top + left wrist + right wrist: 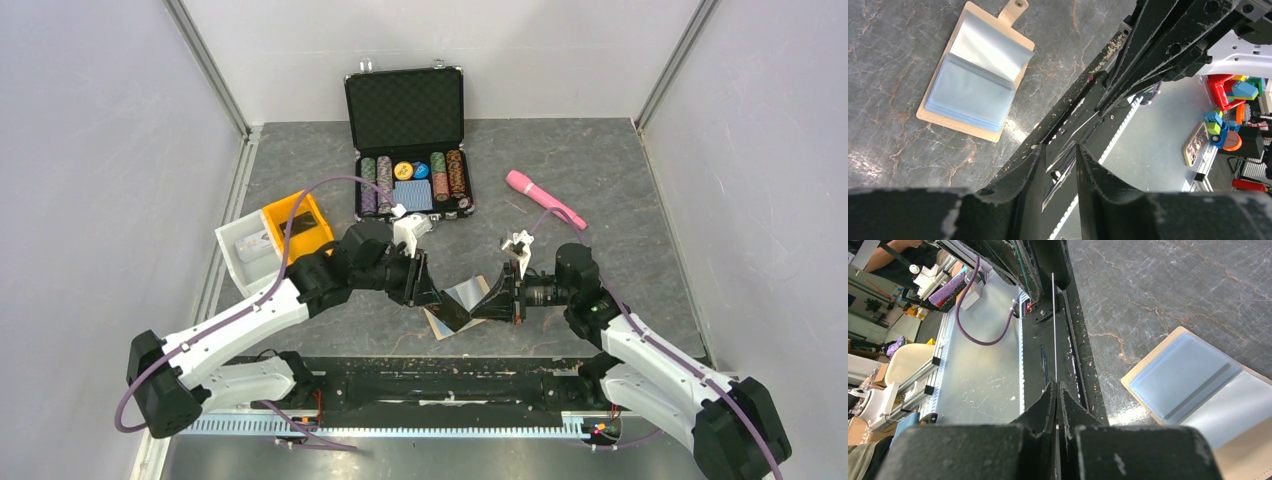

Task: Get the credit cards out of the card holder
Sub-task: Remove the credit card from the card holder, then place the credit card in the storage box.

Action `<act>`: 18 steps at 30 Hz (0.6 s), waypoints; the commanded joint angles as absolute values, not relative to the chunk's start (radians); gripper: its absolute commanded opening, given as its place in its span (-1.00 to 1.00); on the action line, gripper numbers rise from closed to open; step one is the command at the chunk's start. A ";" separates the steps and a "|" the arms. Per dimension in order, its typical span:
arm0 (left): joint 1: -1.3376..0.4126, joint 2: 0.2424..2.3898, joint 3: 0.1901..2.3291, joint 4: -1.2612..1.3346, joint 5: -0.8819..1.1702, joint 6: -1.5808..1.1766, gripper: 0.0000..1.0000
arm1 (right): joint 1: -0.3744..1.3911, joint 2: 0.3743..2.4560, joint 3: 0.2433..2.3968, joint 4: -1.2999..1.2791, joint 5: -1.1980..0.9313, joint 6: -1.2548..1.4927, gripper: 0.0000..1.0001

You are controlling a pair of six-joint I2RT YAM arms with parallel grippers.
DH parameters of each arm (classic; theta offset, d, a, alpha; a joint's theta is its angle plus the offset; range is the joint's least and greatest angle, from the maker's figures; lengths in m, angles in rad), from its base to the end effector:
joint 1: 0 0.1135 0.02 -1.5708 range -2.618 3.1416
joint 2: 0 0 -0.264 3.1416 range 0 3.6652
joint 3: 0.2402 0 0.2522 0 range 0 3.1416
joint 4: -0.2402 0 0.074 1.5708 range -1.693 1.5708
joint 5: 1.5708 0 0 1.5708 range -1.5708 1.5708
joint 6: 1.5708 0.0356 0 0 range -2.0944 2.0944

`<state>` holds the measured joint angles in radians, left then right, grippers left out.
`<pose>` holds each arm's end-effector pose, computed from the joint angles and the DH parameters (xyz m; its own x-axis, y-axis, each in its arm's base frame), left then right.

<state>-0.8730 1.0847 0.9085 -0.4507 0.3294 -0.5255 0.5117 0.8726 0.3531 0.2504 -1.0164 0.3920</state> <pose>0.1425 -0.1879 0.2999 -0.7742 0.1846 -0.6054 0.5838 0.5778 -0.5704 0.1440 0.1156 0.2215 -0.5857 -0.0983 -0.8045 -0.8101 0.1030 0.5772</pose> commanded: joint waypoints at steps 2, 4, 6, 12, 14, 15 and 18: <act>-0.874 1.040 0.862 -0.357 0.423 -0.527 -0.38 | 0.516 0.855 0.346 0.340 -1.041 0.423 -1.00; -0.874 1.034 0.846 -0.343 0.446 -0.535 -0.52 | 0.516 0.855 0.342 0.359 -1.045 0.433 -1.00; -0.874 1.024 0.834 -0.331 0.455 -0.546 -0.70 | 0.516 0.859 0.344 0.362 -1.045 0.433 -1.00; -0.865 1.010 0.833 -0.344 0.407 -0.581 -0.96 | 0.515 0.880 0.351 0.353 -0.987 0.440 -0.59; -0.862 1.009 0.841 -0.357 0.379 -0.590 -0.95 | 0.515 0.875 0.352 0.353 -0.950 0.442 -0.32; -0.859 1.009 0.848 -0.367 0.360 -0.594 -0.95 | 0.514 0.870 0.354 0.349 -0.924 0.443 -0.19; -0.840 1.006 0.871 -0.407 0.284 -0.609 -0.96 | 0.514 0.852 0.365 0.312 -0.851 0.427 0.44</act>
<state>-0.8639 1.0237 0.8310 -0.3763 0.3824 -0.5606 0.5114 0.8787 0.3408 0.3054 -0.9554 0.4419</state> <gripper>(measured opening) 0.033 0.562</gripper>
